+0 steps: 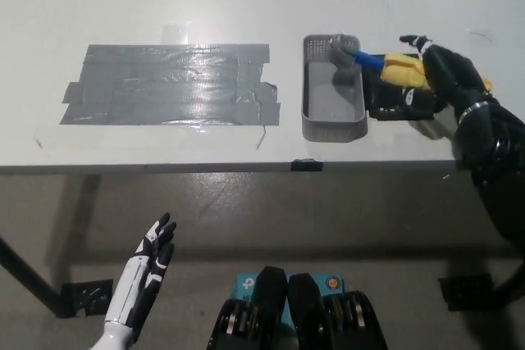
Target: The robot picks the hammer with right hand and hits the black area on the desk and places it back.
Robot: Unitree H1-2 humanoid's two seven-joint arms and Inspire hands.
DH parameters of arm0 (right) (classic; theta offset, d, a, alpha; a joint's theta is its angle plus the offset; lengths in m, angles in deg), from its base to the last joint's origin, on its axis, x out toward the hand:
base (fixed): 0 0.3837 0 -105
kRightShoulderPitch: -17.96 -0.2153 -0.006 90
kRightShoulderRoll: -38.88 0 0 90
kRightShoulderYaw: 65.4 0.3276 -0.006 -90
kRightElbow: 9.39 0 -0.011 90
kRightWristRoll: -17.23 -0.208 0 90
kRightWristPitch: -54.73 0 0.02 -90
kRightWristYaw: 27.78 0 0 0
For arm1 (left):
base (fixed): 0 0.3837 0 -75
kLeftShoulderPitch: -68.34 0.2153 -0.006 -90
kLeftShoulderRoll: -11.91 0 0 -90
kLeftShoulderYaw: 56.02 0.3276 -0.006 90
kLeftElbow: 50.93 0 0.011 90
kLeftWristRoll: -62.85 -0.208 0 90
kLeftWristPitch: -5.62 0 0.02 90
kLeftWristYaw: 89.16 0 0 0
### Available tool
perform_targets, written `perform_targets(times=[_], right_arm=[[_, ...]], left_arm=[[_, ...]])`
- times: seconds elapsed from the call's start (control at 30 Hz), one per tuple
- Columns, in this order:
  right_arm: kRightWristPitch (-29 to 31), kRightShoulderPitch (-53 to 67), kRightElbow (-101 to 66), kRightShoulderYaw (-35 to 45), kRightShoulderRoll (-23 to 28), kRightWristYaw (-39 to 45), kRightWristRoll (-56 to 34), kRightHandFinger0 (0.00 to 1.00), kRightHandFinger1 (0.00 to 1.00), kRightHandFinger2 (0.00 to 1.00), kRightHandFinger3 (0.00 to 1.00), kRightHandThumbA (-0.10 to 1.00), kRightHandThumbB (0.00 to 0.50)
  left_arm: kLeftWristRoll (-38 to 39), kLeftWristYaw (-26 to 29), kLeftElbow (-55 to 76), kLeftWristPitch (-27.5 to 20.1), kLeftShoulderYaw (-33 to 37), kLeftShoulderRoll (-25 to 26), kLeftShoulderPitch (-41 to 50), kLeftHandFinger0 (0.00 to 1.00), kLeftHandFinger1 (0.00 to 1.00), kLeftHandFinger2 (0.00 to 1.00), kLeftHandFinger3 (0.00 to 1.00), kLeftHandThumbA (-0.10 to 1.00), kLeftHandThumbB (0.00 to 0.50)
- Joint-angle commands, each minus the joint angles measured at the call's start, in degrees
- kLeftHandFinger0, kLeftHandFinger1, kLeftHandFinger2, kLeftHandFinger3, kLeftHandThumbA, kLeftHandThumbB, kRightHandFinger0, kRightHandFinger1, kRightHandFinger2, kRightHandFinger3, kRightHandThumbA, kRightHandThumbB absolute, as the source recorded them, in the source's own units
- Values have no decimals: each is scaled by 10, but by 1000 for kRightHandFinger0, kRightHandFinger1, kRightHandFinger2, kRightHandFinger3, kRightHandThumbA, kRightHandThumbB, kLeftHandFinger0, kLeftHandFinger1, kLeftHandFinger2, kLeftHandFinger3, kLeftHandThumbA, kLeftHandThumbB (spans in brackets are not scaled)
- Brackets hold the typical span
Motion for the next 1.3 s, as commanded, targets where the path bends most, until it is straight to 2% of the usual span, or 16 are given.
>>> perform_targets(times=[0.0,0.07,0.13,0.23,0.33,0.43,0.47,0.53,0.7,0.73,0.83,0.93,1.03,1.13,1.2,1.27], right_arm=[[-86,-169,-4,39,64,248,-136,110,587,886,960,-100,176],[-92,-182,10,32,78,297,-145,31,499,810,916,-100,177],[-111,-187,7,19,85,305,-129,25,495,846,806,-100,204],[-111,-194,12,22,97,320,-136,0,469,850,723,-100,153],[-109,-191,8,44,110,325,-161,41,519,861,775,-100,114],[-139,-193,-6,56,122,319,-167,63,525,851,760,-100,137],[-139,-193,-7,56,123,319,-166,75,537,857,794,-100,142],[-145,-192,-25,51,129,318,-155,92,576,881,993,-100,129],[-158,-195,-32,52,132,304,-151,179,624,928,1000,-100,121],[-162,-195,-39,54,134,303,-155,135,575,895,809,-100,138],[-172,-197,-56,61,135,300,-162,17,464,785,641,-100,134],[-193,-199,-66,101,128,294,-198,0,451,798,809,-100,136],[-186,-211,-56,114,133,299,-210,0,440,798,797,-100,191],[-163,-215,-51,97,144,313,-202,0,372,714,755,-100,199],[-162,-212,-57,78,150,305,-179,89,499,835,817,-100,179],[-162,-207,-62,65,154,301,-171,115,539,816,670,-100,174]], left_arm=[[-5,13,18,-11,-8,6,-19,1000,1000,1000,1000,972,0],[-4,13,16,-11,-8,7,-20,1000,1000,1000,1000,969,0],[-4,13,18,-10,-9,8,-20,1000,1000,1000,1000,967,0],[-3,14,17,-14,-12,10,-23,1000,1000,1000,1000,968,0],[1,11,20,-8,-13,11,-23,1000,1000,1000,1000,972,0],[-2,12,19,-9,-11,10,-22,1000,1000,1000,1000,968,0],[-2,12,19,-9,-11,10,-22,1000,1000,1000,1000,970,0],[0,11,17,-10,-12,10,-23,1000,1000,1000,1000,972,0],[1,10,17,-10,-13,9,-23,1000,1000,1000,1000,960,0],[1,10,19,-9,-13,7,-22,1000,1000,1000,1000,959,0],[-1,9,17,-11,-12,8,-24,1000,1000,1000,1000,952,0],[-5,9,21,-8,-12,7,-23,1000,1000,1000,1000,949,0],[-9,10,19,-10,-10,8,-27,1000,1000,1000,1000,953,0],[-5,9,20,-9,-13,9,-27,1000,1000,1000,1000,957,0],[-6,8,23,-5,-14,11,-27,1000,1000,1000,1000,954,0],[-7,9,24,-8,-14,11,-26,1000,1000,1000,1000,950,0]])
